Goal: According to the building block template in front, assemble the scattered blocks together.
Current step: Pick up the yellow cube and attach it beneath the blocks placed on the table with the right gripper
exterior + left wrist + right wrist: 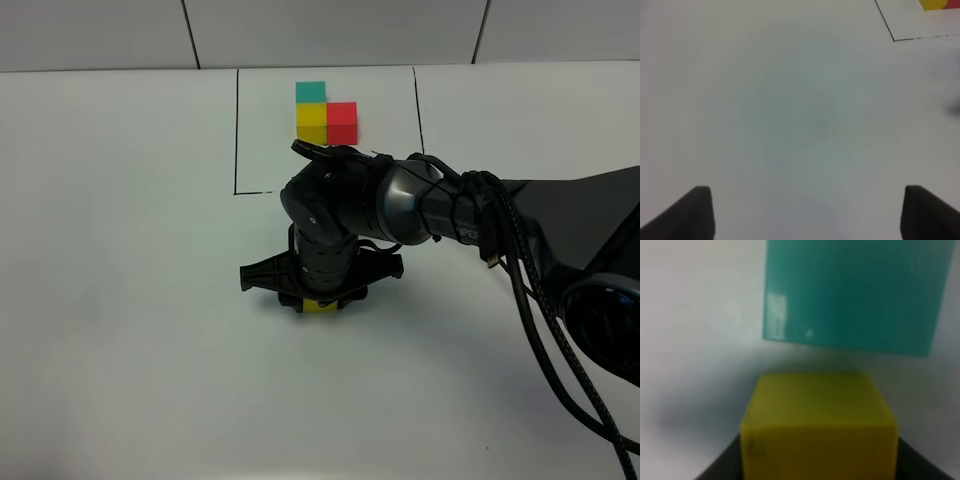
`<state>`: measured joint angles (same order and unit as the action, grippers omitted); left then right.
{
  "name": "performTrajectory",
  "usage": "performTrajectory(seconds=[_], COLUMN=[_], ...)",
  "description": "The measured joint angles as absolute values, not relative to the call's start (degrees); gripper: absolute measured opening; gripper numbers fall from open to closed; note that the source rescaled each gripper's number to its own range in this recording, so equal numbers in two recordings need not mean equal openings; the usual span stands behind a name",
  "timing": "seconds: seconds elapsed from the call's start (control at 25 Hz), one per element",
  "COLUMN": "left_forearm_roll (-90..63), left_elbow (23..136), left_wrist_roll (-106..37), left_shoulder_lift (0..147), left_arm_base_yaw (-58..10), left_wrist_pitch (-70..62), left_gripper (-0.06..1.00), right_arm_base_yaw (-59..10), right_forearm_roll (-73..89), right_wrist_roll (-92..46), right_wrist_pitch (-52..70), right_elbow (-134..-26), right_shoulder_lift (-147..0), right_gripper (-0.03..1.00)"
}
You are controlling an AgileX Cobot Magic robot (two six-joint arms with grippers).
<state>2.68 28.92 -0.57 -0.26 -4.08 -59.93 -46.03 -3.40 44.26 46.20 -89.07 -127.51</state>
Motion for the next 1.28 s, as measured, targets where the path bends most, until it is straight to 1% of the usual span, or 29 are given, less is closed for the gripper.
performTrajectory(seconds=[1.28], left_forearm_roll=[2.7], left_elbow=[28.9], left_wrist_roll=[-0.6], left_shoulder_lift=[-0.3], left_arm_base_yaw=[-4.1], left_wrist_pitch=[-59.9], left_gripper=[0.82], right_arm_base_yaw=[-44.8], right_forearm_roll=[-1.7], right_wrist_roll=[45.5], right_wrist_pitch=[45.0], right_elbow=[-89.3], right_shoulder_lift=[-127.8], right_gripper=[0.00])
